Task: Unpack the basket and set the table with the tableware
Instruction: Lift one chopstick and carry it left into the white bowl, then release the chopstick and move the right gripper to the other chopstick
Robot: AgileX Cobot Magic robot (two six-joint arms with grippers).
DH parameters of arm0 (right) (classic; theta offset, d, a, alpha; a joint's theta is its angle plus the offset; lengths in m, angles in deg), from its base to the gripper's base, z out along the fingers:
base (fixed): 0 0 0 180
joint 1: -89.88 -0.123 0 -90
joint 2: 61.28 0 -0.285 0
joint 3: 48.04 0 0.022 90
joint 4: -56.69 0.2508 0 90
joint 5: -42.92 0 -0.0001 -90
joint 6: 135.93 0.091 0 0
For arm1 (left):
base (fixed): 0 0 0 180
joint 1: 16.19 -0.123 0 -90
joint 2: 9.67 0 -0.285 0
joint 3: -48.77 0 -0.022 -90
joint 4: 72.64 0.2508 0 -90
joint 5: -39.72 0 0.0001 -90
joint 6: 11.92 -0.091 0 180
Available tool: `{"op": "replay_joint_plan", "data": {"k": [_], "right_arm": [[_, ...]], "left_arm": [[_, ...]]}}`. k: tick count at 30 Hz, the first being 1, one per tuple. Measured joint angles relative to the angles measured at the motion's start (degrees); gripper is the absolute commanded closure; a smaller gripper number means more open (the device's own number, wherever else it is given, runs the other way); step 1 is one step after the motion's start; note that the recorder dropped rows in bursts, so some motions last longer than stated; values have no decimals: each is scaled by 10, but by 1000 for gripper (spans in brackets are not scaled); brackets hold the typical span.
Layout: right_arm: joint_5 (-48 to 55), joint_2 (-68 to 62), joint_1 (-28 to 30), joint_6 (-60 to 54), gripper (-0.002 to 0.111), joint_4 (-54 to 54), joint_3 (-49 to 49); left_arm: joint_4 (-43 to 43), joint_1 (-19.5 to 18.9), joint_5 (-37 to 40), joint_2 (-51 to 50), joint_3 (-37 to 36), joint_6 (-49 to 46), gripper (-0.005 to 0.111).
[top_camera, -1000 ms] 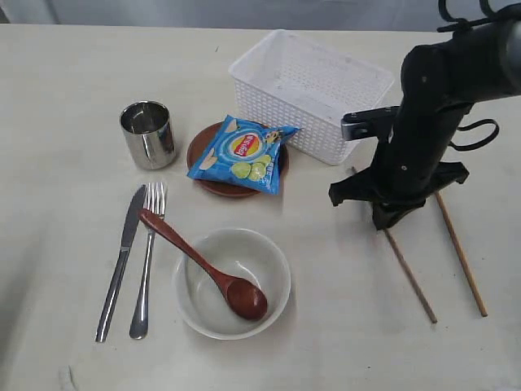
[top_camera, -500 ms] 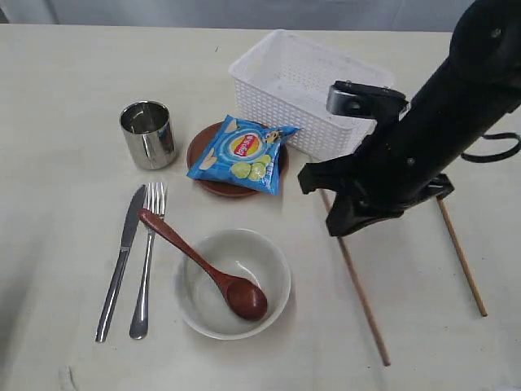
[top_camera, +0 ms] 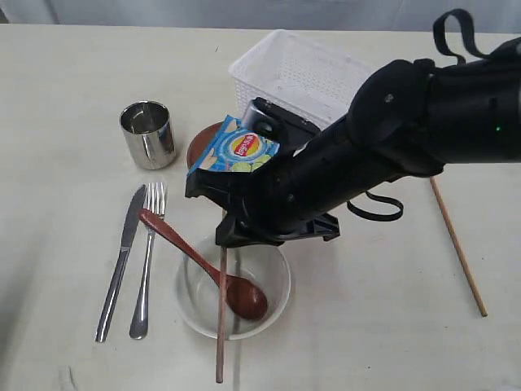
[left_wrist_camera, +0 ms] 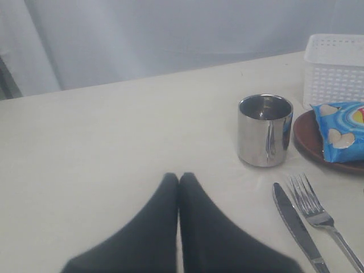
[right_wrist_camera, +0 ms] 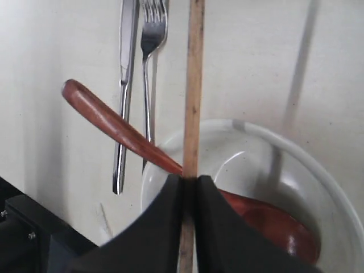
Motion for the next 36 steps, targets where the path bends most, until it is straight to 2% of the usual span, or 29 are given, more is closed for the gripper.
{"op": "replay_joint_plan", "data": {"k": [11,22,24,30,32,36], "right_arm": [[-30,-22,-28,1,109,23,0],[-48,-36,-30,1,108,41,0],[-48,-40,-30,1,104,41,0],[-48,-42,-30,0,64,43,0],[-48,-42,-30,-1,60,43,4],[-39,-42,-30,-18,61,43,19]], "left_arm": [[0,0,0,0,0,0,107],[0,0,0,0,0,0,107],[0,0,0,0,0,0,107],[0,0,0,0,0,0,107],[0,0,0,0,0,0,107],[0,0,0,0,0,0,107]]}}
